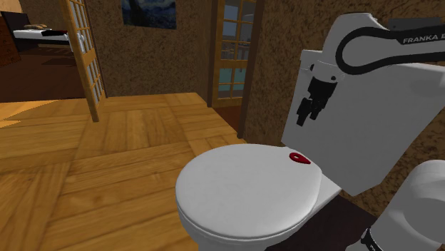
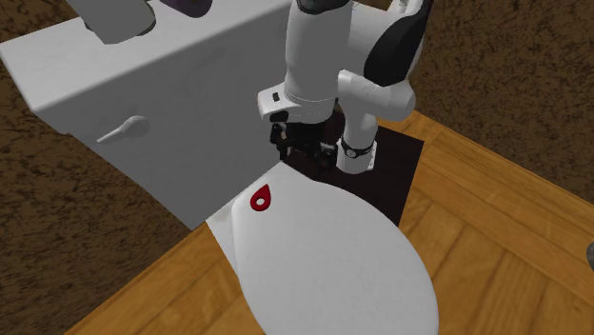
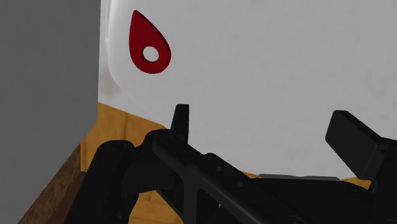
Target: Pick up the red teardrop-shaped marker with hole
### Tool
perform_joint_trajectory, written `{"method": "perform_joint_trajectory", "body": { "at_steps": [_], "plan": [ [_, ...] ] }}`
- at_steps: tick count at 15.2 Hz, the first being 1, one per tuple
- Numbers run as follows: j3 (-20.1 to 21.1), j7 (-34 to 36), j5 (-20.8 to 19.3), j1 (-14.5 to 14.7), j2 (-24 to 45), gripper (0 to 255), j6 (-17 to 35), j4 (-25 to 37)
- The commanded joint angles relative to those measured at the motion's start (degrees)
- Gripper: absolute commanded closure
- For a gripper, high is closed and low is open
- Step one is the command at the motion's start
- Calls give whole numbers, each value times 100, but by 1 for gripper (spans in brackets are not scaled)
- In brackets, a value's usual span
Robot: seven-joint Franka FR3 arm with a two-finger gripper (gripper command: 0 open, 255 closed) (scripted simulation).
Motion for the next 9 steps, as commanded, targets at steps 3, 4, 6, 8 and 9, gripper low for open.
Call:
{"method": "perform_joint_trajectory", "body": {
  "at_steps": [3,4,6,8,9],
  "plan": [
    [-330,-337,-153,-110,371,0,627,-349],
    [-420,-429,-192,-141,487,0,790,-420],
    [-603,-616,-265,-200,751,0,1123,-539],
    [-791,-807,-328,-250,1052,0,1464,-628],
    [-885,-906,-353,-272,1217,0,1637,-661]
  ]
}}
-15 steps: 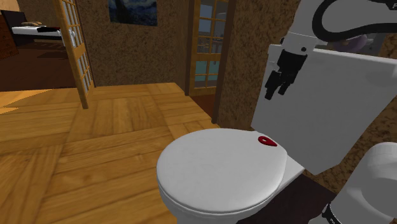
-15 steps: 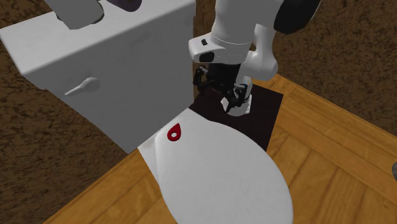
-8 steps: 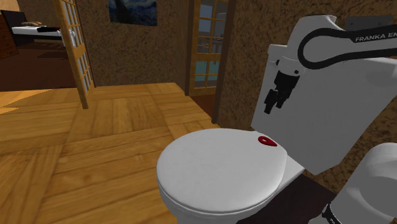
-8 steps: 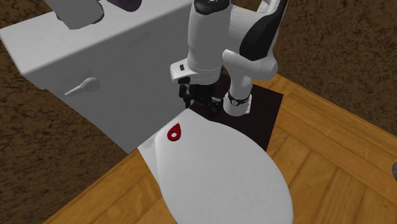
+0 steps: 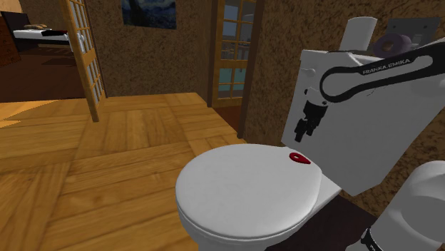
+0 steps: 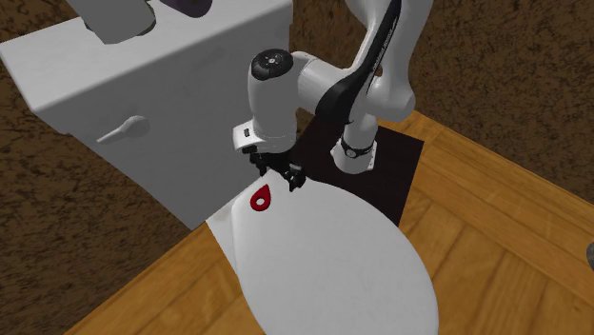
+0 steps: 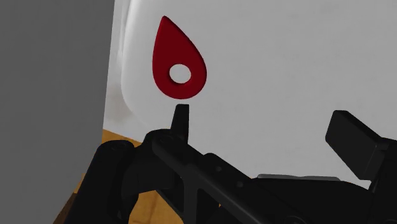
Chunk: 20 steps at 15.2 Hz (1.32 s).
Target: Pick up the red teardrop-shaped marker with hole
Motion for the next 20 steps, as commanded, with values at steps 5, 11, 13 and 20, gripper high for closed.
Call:
{"method": "perform_joint_trajectory", "body": {
  "at_steps": [5,11,13,20],
  "plan": [
    [-567,-644,-49,-91,1107,0,1062,-105],
    [-889,-1115,147,-60,1975,0,1800,-77],
    [-915,-1164,209,-36,2134,0,1994,-118],
    [-957,-1277,355,10,2436,255,2346,-180]
  ]
}}
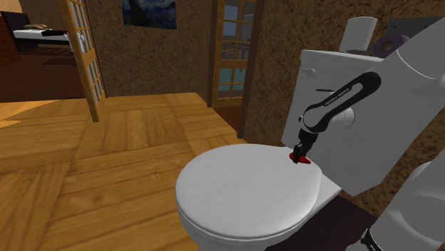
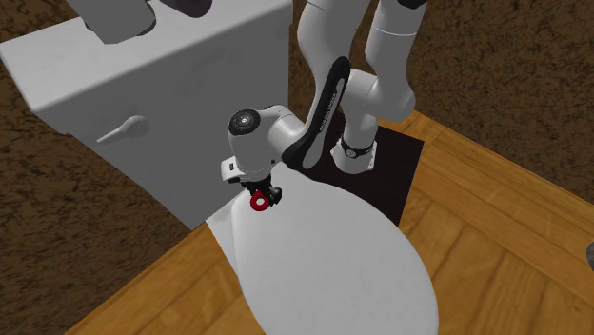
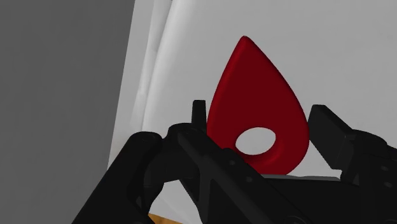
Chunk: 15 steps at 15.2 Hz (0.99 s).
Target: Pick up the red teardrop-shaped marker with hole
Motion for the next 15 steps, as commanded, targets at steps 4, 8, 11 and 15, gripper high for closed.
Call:
{"method": "perform_joint_trajectory", "body": {
  "at_steps": [4,8,11,15],
  "plan": [
    [0,-2,3,1,6,255,9,-2],
    [1,0,4,3,6,255,6,1],
    [31,95,-123,-35,-250,255,-287,50],
    [80,190,-244,-80,-565,255,-677,135]
  ]
}}
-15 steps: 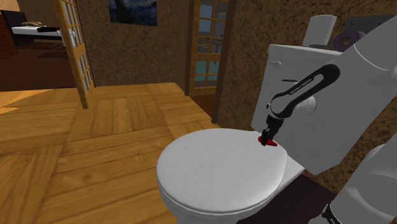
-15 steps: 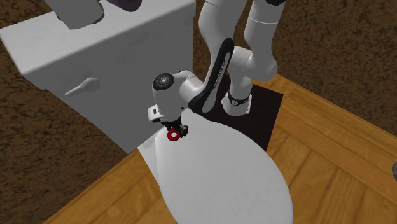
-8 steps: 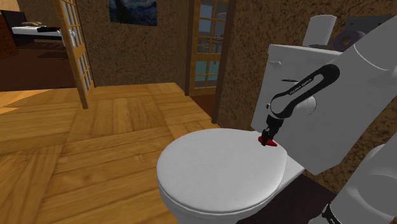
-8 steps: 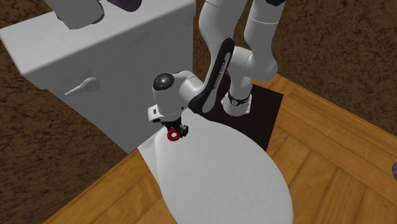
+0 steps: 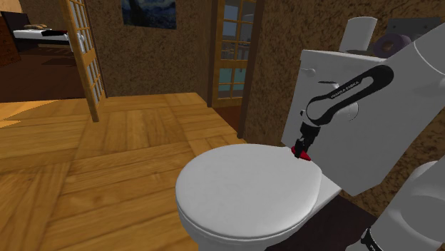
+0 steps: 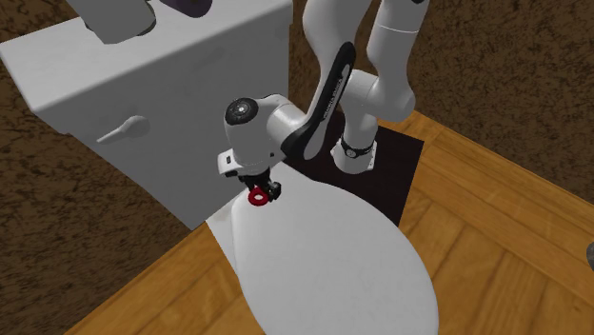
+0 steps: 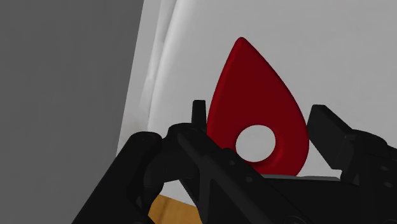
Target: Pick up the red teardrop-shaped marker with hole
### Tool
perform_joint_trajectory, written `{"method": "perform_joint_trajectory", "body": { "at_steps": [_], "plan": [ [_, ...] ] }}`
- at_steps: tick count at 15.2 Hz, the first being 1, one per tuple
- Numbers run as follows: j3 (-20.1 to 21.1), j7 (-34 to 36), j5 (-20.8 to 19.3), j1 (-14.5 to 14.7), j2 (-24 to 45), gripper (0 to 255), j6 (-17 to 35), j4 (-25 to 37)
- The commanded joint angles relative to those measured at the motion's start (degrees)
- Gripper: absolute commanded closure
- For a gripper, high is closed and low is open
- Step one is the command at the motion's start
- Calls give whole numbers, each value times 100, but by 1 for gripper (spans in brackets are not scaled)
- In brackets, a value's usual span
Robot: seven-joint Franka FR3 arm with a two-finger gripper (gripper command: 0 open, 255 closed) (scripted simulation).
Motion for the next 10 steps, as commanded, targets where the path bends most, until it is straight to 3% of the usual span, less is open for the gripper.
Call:
{"method": "perform_joint_trajectory", "body": {
  "at_steps": [1,10],
  "plan": [
    [24,41,-60,-25,-165,255,-200,38],
    [121,141,-168,-79,-639,255,-882,257]
  ]
}}
